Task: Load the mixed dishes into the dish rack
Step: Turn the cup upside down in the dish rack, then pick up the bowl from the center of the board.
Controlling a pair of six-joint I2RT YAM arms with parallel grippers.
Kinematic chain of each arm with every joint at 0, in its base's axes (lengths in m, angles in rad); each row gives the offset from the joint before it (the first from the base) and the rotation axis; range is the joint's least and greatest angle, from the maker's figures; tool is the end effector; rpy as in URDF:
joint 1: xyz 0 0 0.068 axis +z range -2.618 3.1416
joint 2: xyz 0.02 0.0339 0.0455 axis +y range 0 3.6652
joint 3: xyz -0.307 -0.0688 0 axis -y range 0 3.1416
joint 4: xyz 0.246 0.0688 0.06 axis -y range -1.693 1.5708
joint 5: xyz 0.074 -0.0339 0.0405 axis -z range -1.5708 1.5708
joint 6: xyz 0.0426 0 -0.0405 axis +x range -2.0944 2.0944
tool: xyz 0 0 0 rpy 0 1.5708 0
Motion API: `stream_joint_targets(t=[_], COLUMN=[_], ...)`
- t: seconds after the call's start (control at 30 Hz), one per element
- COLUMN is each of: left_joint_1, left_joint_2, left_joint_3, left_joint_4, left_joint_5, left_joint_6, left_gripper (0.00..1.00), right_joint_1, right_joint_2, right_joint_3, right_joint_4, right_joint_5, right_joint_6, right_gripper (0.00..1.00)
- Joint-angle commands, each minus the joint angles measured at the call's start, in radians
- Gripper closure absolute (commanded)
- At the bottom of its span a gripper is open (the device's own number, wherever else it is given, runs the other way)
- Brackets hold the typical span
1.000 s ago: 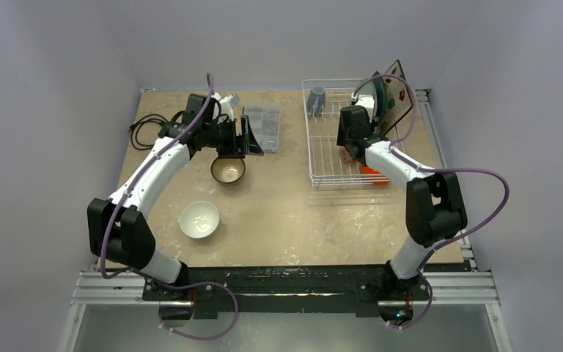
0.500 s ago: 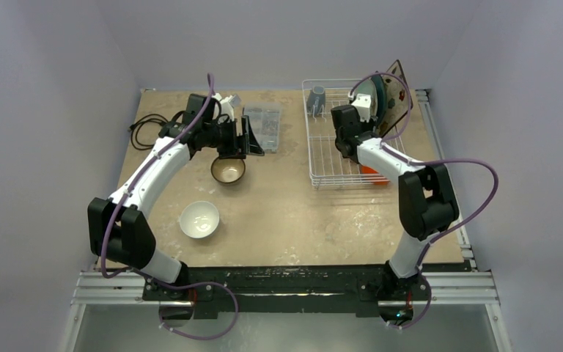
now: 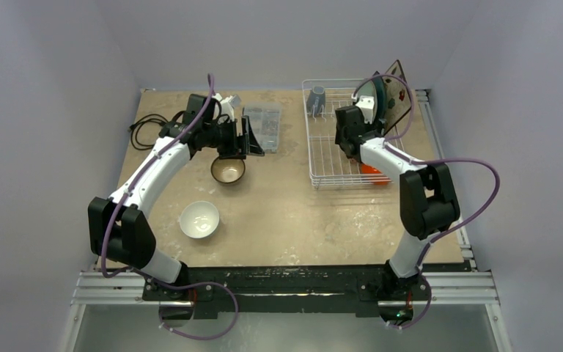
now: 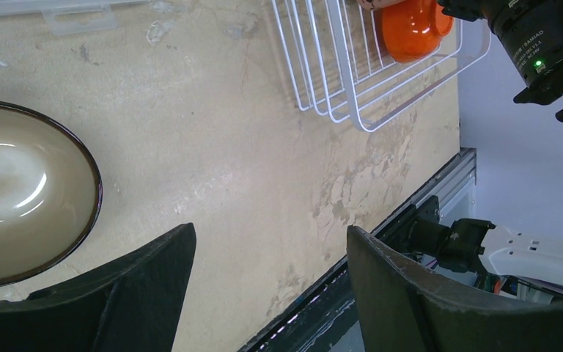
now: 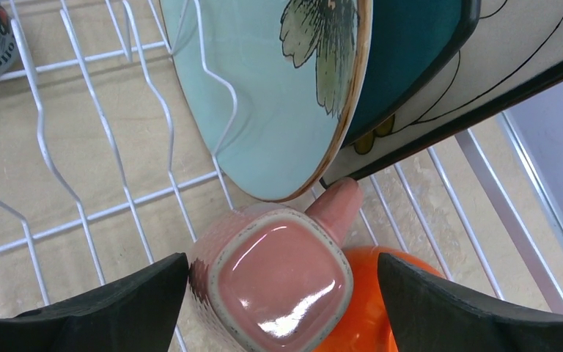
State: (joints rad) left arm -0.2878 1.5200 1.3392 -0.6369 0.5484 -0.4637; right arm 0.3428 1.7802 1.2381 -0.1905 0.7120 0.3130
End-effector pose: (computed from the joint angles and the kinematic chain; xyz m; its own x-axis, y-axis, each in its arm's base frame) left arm 0.3127 -0.1157 0.3544 -0.8869 -0.1355 -0.4416 0.2095 0.7340 -0.6461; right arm 0.3903 0.1097 0.2672 -0.5368 0.0559 -0.8419 0.3871 0.9029 -0.1868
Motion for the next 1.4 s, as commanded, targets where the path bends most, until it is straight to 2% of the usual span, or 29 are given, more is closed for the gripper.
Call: stream_joint_targets(t=[0.0,0.33,0.5,0.63,0.77,1.0,1.2,1.37], left_joint_1=[0.01,0.011,0.01,0.007,-0.02,-0.107,-0.118,-0.132], left_joint_2=[-0.01,-0.006,0.021,0.085,0.168,0.314,0.391,0.442], left_joint_3=[0.037,0.048,0.083,0.128,0.162,0.238,0.26,0.281], left_joint_4=[0.028,-0.003,-0.067,-0.145,-0.185,-0.264,-0.281,-0.291], left_joint_5=[0.009,-0.058,-0.179,-0.304,-0.38,-0.592,-0.626,-0.642], left_joint_6=[-0.005,0.022,0.079,0.134,0.163,0.237,0.244,0.251], left_gripper=[0.26,0.26,0.3,0.36,0.38,0.43,0.51,0.53], right_joint_1=[-0.001,0.021,0.045,0.055,0.059,0.061,0.062,0.062], right_joint_2=[-0.061,-0.214,-0.338,-0.437,-0.509,-0.562,-0.585,-0.595], right_joint_3=[-0.019,-0.048,-0.085,-0.128,-0.16,-0.154,-0.176,-0.181], right_joint_4=[-0.003,-0.011,-0.015,0.005,0.015,-0.011,-0.013,-0.022], right_joint_5=[-0.034,-0.074,-0.165,-0.249,-0.314,-0.376,-0.405,-0.409], right_joint_6=[-0.004,-0.011,0.018,0.049,0.058,0.061,0.062,0.067], right_gripper=[0.01,0.01,0.01,0.01,0.01,0.01,0.01,0.01])
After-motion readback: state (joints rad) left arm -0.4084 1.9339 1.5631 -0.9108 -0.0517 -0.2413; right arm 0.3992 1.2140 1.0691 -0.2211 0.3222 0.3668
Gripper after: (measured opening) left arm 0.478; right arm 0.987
